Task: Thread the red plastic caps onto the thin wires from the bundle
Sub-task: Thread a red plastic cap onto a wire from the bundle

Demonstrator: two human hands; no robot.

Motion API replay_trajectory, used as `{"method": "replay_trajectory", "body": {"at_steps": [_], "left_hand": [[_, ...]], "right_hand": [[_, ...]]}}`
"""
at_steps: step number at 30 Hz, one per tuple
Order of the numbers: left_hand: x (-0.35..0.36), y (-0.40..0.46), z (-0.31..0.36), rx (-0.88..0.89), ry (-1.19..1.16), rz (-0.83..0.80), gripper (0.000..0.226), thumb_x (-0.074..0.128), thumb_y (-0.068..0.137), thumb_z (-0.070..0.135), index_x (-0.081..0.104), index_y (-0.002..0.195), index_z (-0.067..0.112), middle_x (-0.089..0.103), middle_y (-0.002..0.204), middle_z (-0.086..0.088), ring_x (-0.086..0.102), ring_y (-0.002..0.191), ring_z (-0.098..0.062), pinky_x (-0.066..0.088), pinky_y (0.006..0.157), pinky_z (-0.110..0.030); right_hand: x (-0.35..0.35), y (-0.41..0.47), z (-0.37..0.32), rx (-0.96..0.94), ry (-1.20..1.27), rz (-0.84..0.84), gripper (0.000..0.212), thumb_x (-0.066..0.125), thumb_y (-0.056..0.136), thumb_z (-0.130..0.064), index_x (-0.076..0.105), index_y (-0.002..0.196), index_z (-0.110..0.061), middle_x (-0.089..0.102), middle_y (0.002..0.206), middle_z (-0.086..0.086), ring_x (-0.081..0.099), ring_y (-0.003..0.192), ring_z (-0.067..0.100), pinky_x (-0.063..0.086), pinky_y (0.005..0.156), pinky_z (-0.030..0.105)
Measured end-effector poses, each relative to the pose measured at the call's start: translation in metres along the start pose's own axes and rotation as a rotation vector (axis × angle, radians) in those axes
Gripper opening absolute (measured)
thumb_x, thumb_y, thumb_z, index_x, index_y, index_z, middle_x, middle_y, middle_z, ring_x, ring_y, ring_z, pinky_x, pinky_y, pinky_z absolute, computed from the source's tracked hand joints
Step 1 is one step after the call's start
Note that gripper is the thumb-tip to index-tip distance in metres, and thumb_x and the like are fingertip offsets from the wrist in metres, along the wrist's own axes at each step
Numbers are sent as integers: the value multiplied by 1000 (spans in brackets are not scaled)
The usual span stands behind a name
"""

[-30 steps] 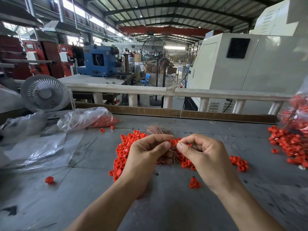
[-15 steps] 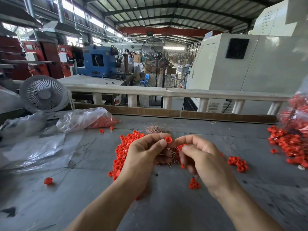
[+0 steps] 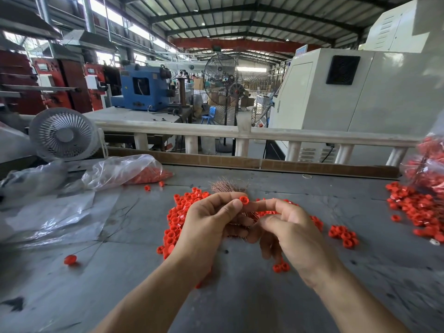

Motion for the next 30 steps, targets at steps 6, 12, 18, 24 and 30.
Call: {"method": "replay_trajectory", "body": {"at_steps": [6,12,18,24,30], "left_hand": [[1,-1,0,-22,-25,-2,30,67,91,18,66,111,-5,69,80,-23,66,68,-37,58,65,-36],[-1,0,0,-31,-31,24,32,69,84,19,67,108,-2,74,87,-23,71,72,-33,59,63,-33],[-1,-1,0,-64,-73,35,25,69,87,14,66,107,-2,75,98,-26,76,81,-28,61,66,-29],[3,-2,1,-110,-147,36,28,71,81,16,67,103,-1,75,102,-28,77,88,-30,62,66,-28],[4,-4,1,-143,-160,26,28,70,81,15,66,104,-1,74,105,-27,77,88,-29,63,68,-28]], "right_hand": [[0,-2,-2,-14,15,13,24,53,87,-20,73,98,-29,74,72,9,55,46,19,36,39,23],[-1,-1,2,-10,12,4,26,49,98,-5,69,105,-20,73,70,10,52,44,17,36,38,17],[0,1,0,-20,40,-13,26,50,82,-22,72,95,-30,70,69,16,50,43,18,35,38,18],[1,2,2,-21,47,-38,31,48,81,-22,73,95,-34,71,70,15,52,44,19,35,39,21],[1,2,3,-13,31,-41,33,47,80,-21,72,97,-33,71,70,15,54,45,21,35,39,25]]}}
Point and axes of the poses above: each hand's wrist, its own y-axis towards the middle knuckle, its own x-axis out of the palm, z = x × y, the point moved 6 cm from there along y, towards the middle knuckle
